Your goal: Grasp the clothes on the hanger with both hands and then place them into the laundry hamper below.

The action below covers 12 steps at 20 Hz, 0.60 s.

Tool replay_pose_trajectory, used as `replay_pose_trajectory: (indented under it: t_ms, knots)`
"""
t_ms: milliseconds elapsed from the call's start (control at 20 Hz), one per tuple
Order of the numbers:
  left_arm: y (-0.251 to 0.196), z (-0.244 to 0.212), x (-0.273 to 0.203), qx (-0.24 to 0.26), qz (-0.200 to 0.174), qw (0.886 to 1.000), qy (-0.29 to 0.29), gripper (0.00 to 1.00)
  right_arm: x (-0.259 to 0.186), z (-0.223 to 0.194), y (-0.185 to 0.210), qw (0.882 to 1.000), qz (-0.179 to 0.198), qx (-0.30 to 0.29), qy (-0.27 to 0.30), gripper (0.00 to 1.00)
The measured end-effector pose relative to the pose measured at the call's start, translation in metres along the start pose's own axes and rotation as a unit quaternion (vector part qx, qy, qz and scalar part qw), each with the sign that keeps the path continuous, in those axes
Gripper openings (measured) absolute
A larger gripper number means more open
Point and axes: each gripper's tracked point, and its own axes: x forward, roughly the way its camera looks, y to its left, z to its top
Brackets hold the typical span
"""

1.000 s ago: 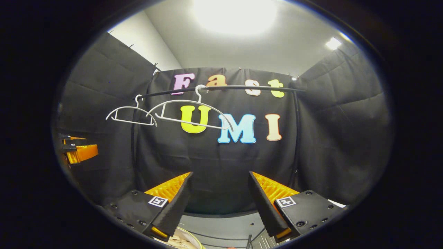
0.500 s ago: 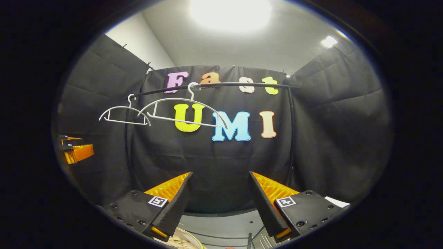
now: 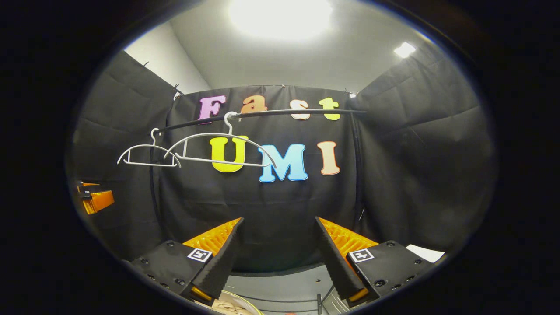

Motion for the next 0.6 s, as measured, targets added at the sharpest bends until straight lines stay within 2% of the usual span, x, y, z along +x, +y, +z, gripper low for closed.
replay_pose_trajectory:
  t_ms: [300, 600]
  knots:
    - [0.009, 0.004, 0.003, 0.003, 0.011, 1.000, -0.006, 1.00, 0.003, 0.003, -0.011, 1.000, -0.012, 0.003, -0.004, 0.98]
    - [0.003, 0.007, 0.004, -0.002, 0.005, 1.000, -0.007, 1.00, 0.001, 0.009, -0.015, 1.000, -0.015, -0.001, -0.016, 0.98]
